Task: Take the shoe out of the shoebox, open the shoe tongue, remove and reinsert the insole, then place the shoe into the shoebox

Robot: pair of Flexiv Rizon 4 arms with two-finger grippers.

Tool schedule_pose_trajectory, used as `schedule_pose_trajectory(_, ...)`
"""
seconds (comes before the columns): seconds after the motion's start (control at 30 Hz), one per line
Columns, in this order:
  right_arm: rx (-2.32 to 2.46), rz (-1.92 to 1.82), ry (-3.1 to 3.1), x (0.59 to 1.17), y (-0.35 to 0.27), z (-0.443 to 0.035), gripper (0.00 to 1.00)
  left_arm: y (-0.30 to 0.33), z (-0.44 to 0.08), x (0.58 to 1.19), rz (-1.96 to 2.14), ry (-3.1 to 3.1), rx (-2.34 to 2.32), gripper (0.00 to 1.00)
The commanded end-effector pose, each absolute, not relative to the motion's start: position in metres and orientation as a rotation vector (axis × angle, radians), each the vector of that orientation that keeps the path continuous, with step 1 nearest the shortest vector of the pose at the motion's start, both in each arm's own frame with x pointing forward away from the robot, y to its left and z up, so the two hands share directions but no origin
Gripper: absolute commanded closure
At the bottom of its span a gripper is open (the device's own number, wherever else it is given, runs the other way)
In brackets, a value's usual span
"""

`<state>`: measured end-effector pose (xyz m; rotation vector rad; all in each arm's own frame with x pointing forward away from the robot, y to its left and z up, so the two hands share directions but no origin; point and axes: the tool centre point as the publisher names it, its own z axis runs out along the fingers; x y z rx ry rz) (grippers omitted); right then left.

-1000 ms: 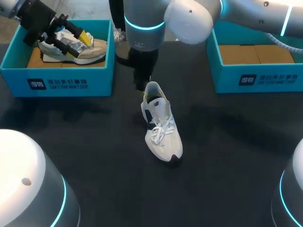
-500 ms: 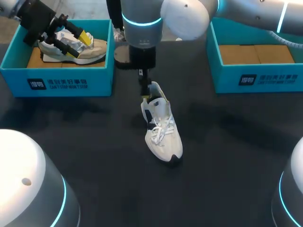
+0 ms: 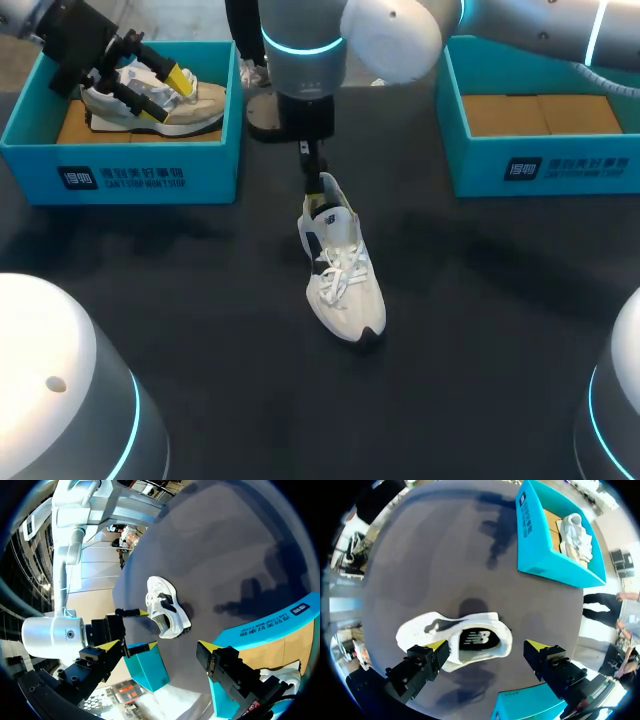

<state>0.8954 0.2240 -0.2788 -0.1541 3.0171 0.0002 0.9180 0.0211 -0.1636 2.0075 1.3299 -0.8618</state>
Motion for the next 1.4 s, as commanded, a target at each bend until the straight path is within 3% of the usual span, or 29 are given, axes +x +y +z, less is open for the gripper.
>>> schedule_pose_trajectory(0.03, -0.181, 0.024, 3.035, 0.911, 0.219, -0.294, 0.0, 0.021, -0.163, 0.918, -0.859, 1.331, 2.01, 0.0)
schedule_pose_trajectory(0.5, -0.265, -0.05, 2.997, 0.943, 0.227, -0.343, 0.0, 0.021, -0.163, 0.918, -0.859, 1.331, 2.01, 0.0)
schedule_pose_trajectory(1.2, -0.225, -0.048, 3.04, 0.947, 0.215, -0.378, 0.02, 0.021, -0.163, 0.918, -0.859, 1.331, 2.01, 0.0)
schedule_pose_trajectory(1.27, -0.225, -0.045, 3.047, 0.947, 0.216, -0.382, 0.09, 0.021, -0.163, 0.918, -0.859, 1.331, 2.01, 0.0)
schedule_pose_trajectory(1.33, -0.216, -0.05, 3.058, 0.947, 0.216, -0.385, 0.25, 0.021, -0.163, 0.918, -0.859, 1.331, 2.01, 0.0)
schedule_pose_trajectory(1.4, -0.204, -0.05, 3.063, 0.947, 0.214, -0.386, 0.53, 0.021, -0.163, 0.918, -0.859, 1.331, 2.01, 0.0)
